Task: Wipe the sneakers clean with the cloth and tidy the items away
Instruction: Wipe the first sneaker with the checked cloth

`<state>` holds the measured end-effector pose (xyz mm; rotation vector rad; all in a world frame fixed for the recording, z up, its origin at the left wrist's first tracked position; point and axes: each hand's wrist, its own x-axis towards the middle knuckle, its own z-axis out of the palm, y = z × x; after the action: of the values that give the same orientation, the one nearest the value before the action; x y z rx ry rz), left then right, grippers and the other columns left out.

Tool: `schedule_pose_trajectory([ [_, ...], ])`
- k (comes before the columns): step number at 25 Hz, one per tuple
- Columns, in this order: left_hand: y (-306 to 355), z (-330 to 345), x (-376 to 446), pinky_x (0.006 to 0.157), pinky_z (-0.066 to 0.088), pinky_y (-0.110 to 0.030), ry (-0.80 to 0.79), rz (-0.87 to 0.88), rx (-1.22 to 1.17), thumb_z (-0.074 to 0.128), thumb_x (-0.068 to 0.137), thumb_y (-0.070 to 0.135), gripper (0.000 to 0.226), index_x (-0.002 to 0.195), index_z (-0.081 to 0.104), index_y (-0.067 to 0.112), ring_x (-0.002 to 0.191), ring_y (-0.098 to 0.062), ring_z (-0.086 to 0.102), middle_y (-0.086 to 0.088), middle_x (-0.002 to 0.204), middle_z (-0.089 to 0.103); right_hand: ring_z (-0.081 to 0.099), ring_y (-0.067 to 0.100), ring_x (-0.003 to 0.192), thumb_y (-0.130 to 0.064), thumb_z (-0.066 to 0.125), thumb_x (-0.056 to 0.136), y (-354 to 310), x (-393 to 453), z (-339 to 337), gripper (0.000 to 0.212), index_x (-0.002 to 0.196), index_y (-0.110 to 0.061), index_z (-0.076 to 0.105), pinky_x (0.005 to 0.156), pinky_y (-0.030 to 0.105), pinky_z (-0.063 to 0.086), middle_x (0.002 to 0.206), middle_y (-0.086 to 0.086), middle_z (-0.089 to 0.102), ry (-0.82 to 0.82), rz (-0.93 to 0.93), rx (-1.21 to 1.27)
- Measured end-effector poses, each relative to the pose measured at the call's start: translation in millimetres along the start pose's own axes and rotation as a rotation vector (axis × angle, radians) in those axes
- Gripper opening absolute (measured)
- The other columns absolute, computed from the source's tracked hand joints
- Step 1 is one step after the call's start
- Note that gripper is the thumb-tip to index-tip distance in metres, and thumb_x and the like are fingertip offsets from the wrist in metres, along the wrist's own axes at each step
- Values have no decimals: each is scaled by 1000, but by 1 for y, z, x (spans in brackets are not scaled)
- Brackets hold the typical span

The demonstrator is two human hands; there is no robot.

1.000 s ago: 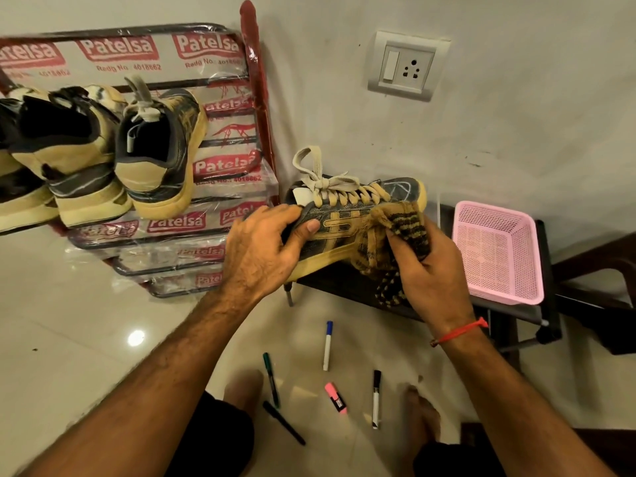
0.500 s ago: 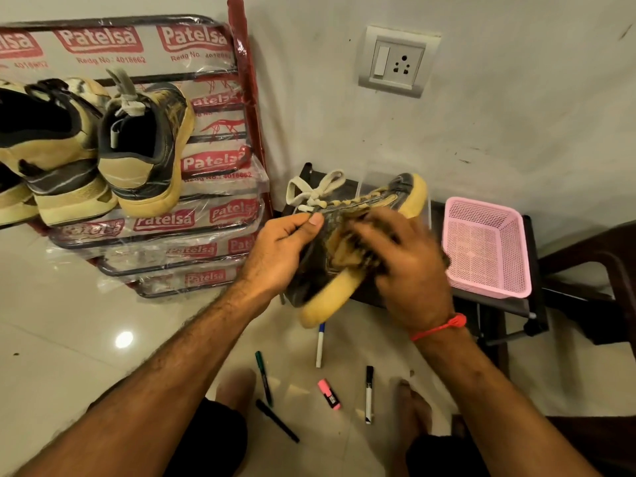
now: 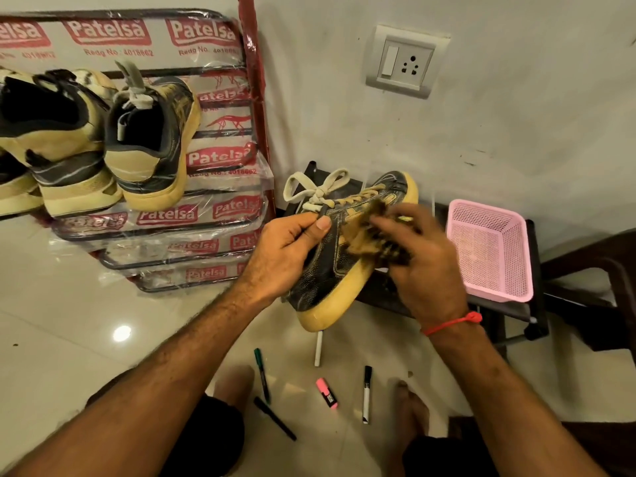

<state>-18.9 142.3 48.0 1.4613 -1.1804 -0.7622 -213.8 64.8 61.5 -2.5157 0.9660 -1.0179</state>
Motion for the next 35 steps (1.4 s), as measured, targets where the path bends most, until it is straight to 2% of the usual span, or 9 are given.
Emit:
schedule_pose_trajectory([
  [2, 1, 5, -1, 65, 53, -43, 7, 8, -1, 51, 99, 41, 45, 90, 70, 2, 74, -34, 67, -17, 79, 70, 57, 29, 115, 2, 70, 77, -7, -6, 2, 41, 117, -6, 69, 94, 43, 55, 125, 17, 58, -13, 25, 28],
  [6, 1, -1, 2, 67, 51, -35, -7, -29, -80, 52, 102, 34, 39, 85, 70, 3, 70, -24, 64, -14, 76, 68, 56, 28, 117, -14, 62, 84, -43, -37, 18, 34, 117, -7, 68, 97, 37, 52, 127, 14, 57, -196, -358, 19],
  [11, 7, 2, 0, 72, 54, -33, -75, -70, -156, 51, 104, 25, 37, 95, 68, -8, 79, -32, 67, -27, 88, 70, 59, 32, 114, -19, 58, 84, 2, -3, -7, 33, 111, -7, 72, 89, 48, 56, 123, 17, 62, 41, -59, 8],
  [15, 1, -3, 4, 76, 50, -40, -43, -53, -140, 52, 98, 36, 47, 93, 67, -8, 79, -34, 63, -32, 88, 65, 58, 31, 114, -25, 57, 86, -42, -27, 16, 34, 111, -6, 72, 94, 41, 54, 124, 17, 61, -155, -302, 35],
  [18, 1, -3, 3, 75, 54, -39, -51, -32, -138, 52, 98, 36, 42, 96, 72, -2, 83, -40, 68, -27, 89, 71, 57, 29, 115, -18, 64, 83, -15, -3, 4, 31, 111, -8, 73, 96, 40, 53, 123, 15, 61, -54, -100, 56],
  [21, -1, 0, 1, 70, 55, -47, -45, 1, -99, 54, 97, 38, 47, 94, 70, -6, 81, -47, 66, -30, 87, 69, 50, 14, 115, -14, 69, 80, -11, 1, -6, 41, 120, -11, 68, 101, 23, 47, 125, 8, 55, -31, 70, 64],
  [25, -5, -6, 2, 74, 54, -59, -14, -2, -78, 55, 97, 42, 49, 96, 71, -4, 84, -48, 65, -28, 89, 70, 43, 11, 122, -46, 57, 92, -33, -5, 3, 53, 133, -11, 60, 106, 14, 34, 132, 5, 45, -167, 116, 128],
  [29, -5, -2, 1, 67, 55, -53, -19, 39, -21, 53, 99, 42, 46, 94, 72, 0, 77, -40, 68, -20, 83, 72, 45, 6, 116, -27, 62, 95, -19, 1, 6, 34, 127, -18, 64, 101, 8, 35, 129, 3, 49, -18, 180, 150],
  [35, -4, -5, 0, 55, 50, -51, -15, 104, 141, 48, 97, 52, 55, 82, 66, 3, 64, -36, 63, -19, 71, 65, 48, 6, 114, -23, 64, 95, -13, 7, -3, 38, 131, -16, 60, 98, 6, 36, 124, -3, 53, -105, 226, 158],
])
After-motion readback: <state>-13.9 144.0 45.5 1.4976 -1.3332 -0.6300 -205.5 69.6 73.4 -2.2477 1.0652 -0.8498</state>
